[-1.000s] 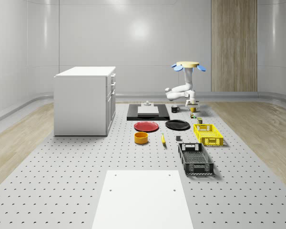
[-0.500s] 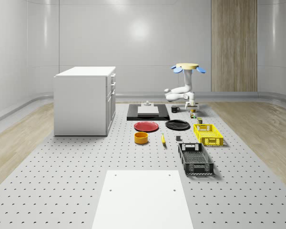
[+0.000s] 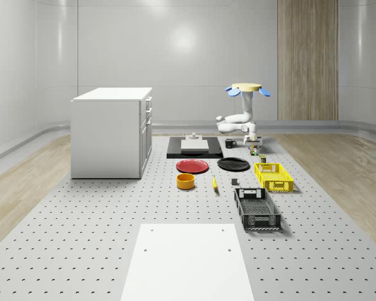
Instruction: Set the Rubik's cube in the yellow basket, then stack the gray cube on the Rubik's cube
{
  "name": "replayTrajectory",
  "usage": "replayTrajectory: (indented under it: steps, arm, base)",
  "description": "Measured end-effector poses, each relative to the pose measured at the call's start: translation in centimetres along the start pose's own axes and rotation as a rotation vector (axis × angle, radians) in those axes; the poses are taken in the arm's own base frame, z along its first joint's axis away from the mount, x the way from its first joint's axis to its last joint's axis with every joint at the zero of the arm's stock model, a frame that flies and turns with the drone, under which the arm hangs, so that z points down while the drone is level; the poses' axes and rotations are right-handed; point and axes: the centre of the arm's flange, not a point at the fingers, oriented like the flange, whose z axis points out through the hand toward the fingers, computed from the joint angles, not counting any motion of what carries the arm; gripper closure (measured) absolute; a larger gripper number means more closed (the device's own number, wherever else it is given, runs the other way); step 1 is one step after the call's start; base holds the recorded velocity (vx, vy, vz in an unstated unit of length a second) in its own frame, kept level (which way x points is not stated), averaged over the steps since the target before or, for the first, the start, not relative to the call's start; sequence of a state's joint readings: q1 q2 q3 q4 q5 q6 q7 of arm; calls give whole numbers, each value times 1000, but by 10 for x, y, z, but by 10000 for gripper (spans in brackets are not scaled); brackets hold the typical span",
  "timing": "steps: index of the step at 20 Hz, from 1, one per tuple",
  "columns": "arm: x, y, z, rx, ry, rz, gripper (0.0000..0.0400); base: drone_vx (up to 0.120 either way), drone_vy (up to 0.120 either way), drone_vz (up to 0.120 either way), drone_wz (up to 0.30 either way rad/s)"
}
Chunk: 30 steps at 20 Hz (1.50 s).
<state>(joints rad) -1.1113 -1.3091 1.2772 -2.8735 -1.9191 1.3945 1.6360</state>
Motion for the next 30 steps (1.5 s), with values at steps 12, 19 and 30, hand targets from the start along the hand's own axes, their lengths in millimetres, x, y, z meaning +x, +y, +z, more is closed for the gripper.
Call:
replayTrajectory:
  steps: [12, 19, 30]
  arm:
    - [0, 0, 22, 0, 0, 0, 0]
    - [0, 0, 25, 0, 0, 0, 61]
    - [0, 0, 16, 0, 0, 0, 74]
  base:
    - [0, 0, 0, 0]
    - [0, 0, 0, 0]
    - [0, 0, 0, 0]
